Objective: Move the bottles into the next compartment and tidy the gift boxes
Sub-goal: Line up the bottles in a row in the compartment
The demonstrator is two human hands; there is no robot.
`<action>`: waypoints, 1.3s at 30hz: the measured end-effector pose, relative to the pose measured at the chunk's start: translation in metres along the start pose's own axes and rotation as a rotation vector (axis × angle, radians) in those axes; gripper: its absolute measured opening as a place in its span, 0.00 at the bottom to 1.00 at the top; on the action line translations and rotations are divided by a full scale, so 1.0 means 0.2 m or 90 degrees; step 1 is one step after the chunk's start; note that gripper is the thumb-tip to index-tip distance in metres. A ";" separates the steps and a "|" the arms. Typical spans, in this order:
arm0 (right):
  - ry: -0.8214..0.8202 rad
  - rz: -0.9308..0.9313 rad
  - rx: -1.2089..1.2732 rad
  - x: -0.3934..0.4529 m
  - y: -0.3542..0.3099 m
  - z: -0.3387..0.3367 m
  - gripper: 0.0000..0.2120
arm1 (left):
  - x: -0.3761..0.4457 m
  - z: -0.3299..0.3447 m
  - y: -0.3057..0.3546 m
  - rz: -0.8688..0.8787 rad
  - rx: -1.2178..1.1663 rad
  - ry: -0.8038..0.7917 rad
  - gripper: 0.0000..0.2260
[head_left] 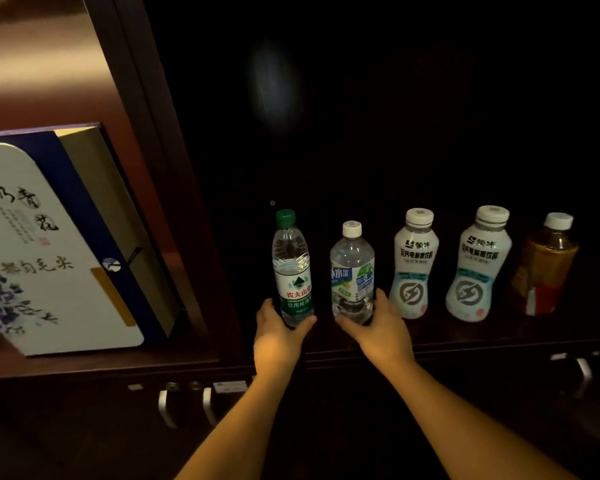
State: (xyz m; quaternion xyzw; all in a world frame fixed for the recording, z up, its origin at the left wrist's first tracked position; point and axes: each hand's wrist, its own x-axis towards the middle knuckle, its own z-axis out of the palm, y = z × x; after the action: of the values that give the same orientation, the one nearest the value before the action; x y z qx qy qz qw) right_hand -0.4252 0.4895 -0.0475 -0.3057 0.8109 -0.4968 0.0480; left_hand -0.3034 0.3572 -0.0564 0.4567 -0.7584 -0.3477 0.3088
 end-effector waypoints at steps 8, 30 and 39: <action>0.110 0.041 -0.110 0.08 0.03 0.14 0.48 | 0.09 0.10 0.00 -0.021 0.139 0.070 0.47; 0.084 0.060 -0.189 0.08 0.03 0.16 0.54 | 0.06 0.13 -0.01 0.024 0.174 0.133 0.35; 0.151 0.052 -0.209 0.05 0.03 0.18 0.35 | 0.07 0.13 -0.02 0.032 0.185 0.146 0.34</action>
State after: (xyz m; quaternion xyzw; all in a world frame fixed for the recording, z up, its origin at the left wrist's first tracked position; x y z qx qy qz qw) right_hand -0.4214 0.4569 -0.0680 -0.2154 0.8926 -0.3882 -0.0781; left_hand -0.3279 0.3502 -0.0729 0.5142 -0.7716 -0.1722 0.3325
